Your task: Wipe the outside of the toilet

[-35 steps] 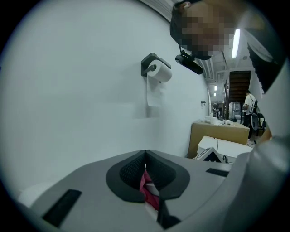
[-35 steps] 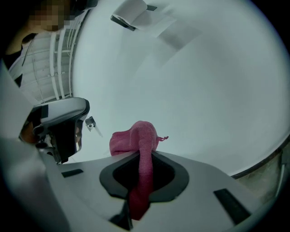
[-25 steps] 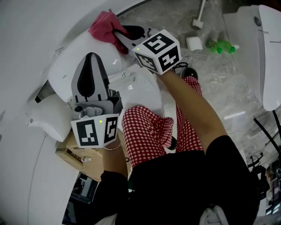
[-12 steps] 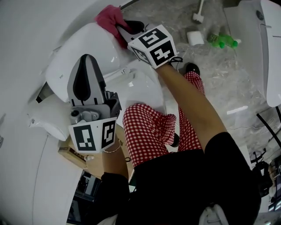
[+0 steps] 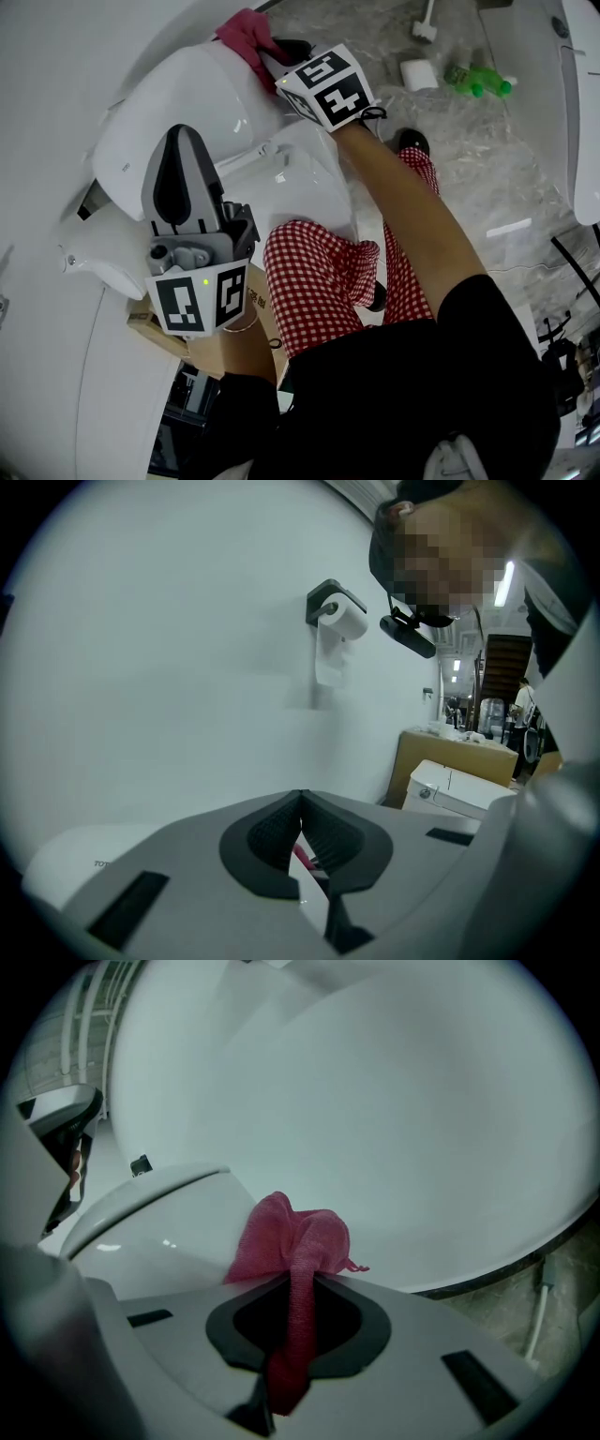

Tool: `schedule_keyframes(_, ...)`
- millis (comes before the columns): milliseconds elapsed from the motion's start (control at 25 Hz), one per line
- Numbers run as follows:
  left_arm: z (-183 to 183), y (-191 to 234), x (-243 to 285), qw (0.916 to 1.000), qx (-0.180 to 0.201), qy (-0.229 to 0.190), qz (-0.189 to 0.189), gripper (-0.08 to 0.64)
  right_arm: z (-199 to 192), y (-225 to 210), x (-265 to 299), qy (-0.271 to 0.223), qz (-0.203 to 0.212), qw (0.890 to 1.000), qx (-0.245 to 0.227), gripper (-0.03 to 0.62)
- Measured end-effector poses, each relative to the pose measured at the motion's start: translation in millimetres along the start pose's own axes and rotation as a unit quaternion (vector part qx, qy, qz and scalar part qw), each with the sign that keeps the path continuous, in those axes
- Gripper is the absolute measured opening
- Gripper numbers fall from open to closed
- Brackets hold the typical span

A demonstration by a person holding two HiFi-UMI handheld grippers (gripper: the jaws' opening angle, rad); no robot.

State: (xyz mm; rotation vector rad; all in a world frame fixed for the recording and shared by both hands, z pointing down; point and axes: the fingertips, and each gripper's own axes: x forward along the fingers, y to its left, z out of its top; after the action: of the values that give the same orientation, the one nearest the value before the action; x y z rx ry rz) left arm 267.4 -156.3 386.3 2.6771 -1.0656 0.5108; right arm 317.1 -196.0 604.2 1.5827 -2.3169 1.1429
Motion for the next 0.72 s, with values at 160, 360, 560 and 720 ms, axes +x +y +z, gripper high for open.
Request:
schedule_keyframes(160, -5.1, 3.1, -1.9, 1.0, 0.0, 0.007, 0.001, 0.009, -15.7, -8.4, 8.0, 0.013, -0.009, 1.0, -0.005, 0.054)
schedule_keyframes(360, -10.3, 6.8, -0.2, 0.9999, -0.008, 0.011, 0.002, 0.009, -28.2, -16.6, 15.6, 0.02, -0.017, 1.0, -0.006, 0.054)
schedule_keyframes(560, -13.4, 6.4, 0.1, 0.9999, -0.004, 0.016, 0.001, 0.009, -49.1, -27.0, 24.7, 0.047, -0.019, 0.999, 0.005, 0.054)
schedule_keyframes(720, -16.0, 7.1, -0.3, 0.9998, -0.006, 0.018, 0.0, 0.009, -59.0, -32.6, 27.9, 0.058, -0.025, 0.998, 0.006, 0.054)
